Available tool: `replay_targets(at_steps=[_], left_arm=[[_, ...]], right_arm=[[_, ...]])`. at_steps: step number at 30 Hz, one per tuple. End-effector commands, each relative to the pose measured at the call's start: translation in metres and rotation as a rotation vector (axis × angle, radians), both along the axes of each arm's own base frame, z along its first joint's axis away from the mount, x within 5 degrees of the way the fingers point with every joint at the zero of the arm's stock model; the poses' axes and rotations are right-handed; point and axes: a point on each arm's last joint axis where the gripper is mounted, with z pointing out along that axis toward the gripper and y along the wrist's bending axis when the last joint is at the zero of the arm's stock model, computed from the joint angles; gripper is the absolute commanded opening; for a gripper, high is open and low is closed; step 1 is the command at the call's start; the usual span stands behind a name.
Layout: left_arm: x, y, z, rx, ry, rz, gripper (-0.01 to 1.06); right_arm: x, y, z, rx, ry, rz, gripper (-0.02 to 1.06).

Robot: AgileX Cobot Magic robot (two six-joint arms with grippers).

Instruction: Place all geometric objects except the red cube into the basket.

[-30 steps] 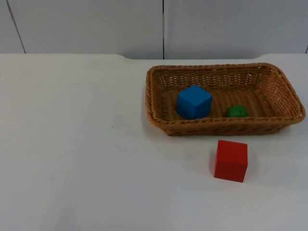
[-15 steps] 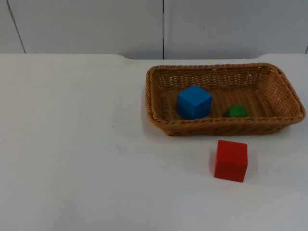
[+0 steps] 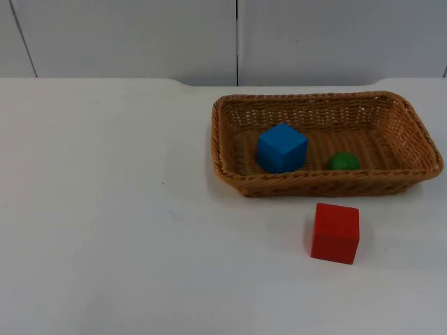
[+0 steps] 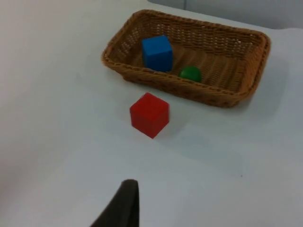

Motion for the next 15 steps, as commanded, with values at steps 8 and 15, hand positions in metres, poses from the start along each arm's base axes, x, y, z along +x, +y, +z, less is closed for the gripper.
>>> replay_targets(at_steps=[8,15], left_arm=[[-0.0003,-0.0004,-0.0016,-0.003,0.003,-0.001,1.05],[-0.0003,-0.0004,-0.0016,-0.003,0.003,-0.001,1.05]], right_arm=[[-0.0007,0.0023,-0.0016,0.005,0.004,-0.29,1.05],[-0.001,0.0033,-0.0016,0.005,0.004,-0.436,1.05]])
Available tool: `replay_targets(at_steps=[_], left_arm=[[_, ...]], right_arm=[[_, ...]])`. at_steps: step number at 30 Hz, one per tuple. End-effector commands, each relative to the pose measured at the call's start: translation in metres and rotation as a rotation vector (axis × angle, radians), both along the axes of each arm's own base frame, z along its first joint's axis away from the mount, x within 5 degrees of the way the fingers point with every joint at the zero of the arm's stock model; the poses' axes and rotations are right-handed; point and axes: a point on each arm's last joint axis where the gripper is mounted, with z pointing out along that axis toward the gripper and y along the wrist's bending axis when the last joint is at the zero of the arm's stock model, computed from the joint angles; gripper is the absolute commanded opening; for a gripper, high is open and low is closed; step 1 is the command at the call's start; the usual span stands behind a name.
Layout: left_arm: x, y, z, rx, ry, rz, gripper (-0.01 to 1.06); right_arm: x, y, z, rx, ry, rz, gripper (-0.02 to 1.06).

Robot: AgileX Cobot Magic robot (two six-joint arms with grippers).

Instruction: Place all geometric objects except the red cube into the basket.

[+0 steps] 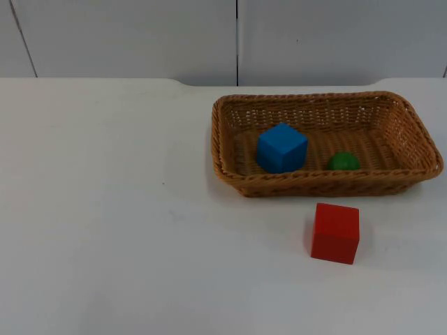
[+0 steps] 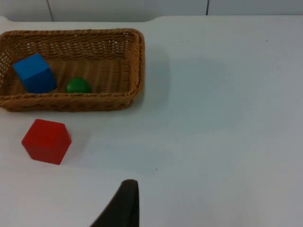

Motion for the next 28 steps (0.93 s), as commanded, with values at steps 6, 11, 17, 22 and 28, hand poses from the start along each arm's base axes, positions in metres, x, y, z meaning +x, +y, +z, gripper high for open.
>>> replay_targets(at_steps=[6,11,17,22,28], left_arm=[[-0.0003,-0.0002,-0.0016,-0.002,0.003,-0.013,1.05],[-0.0003,-0.0002,-0.0016,-0.002,0.003,-0.013,1.05],[-0.0003,-0.0003,-0.0016,-0.002,0.003,-0.002,1.05],[0.0,-0.0006,-0.0016,-0.002,0.003,0.056,1.05],[0.0004,-0.001,-0.0016,-0.002,0.003,0.145,1.05]], right_arm=[[0.0004,0.0003,-0.0016,0.006,0.002,-0.015,1.05],[0.0004,0.0003,-0.0016,0.006,0.002,-0.015,1.05],[0.0004,0.0003,-0.0016,0.006,0.002,-0.015,1.05],[0.0004,0.0003,-0.0016,0.006,0.002,-0.015,1.05],[0.0004,0.0003,-0.0016,0.006,0.002,-0.015,1.05]])
